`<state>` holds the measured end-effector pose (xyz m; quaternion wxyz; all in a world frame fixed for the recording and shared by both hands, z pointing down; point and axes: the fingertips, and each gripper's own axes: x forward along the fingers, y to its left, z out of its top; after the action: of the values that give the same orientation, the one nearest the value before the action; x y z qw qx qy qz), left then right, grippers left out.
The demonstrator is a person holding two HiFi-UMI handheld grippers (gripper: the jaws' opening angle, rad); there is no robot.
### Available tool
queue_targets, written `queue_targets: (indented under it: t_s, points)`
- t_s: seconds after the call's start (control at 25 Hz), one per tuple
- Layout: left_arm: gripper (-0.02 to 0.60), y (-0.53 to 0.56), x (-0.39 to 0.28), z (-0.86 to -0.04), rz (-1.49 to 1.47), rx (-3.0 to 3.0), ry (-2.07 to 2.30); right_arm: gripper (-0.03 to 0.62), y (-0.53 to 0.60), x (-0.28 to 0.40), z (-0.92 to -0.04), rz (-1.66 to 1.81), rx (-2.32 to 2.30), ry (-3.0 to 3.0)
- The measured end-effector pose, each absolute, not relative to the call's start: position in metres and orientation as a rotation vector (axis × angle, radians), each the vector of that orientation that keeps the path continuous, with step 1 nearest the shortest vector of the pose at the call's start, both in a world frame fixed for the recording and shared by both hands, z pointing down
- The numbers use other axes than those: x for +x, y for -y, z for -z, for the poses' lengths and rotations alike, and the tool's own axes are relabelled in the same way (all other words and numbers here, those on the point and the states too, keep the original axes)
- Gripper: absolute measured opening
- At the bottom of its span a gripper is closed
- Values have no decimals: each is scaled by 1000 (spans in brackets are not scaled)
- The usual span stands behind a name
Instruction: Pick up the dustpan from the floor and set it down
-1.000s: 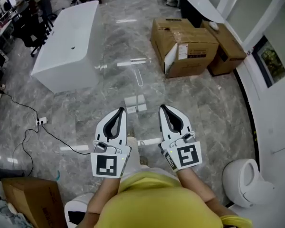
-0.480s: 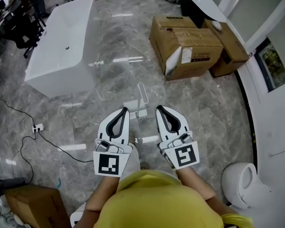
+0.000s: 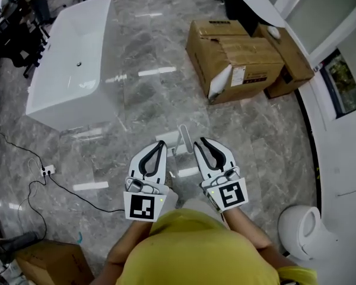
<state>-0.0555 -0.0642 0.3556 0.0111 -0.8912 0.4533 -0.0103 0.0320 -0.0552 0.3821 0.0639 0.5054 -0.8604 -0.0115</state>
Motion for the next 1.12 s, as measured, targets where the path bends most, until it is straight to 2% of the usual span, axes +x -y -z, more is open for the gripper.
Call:
queue_targets:
  t_s: [0.12, 0.88, 1.12]
  points:
    - [0, 82, -54, -364, 41, -2806, -1395, 110, 74, 34, -394, -16, 1527, 2578]
    - [1, 131, -29, -424, 202, -2949, -1328, 144, 112, 41, -535, -457, 1200, 2427]
    - [0, 136, -24, -451, 302, -2966, -1340, 187, 110, 47, -575, -633, 1100, 2393]
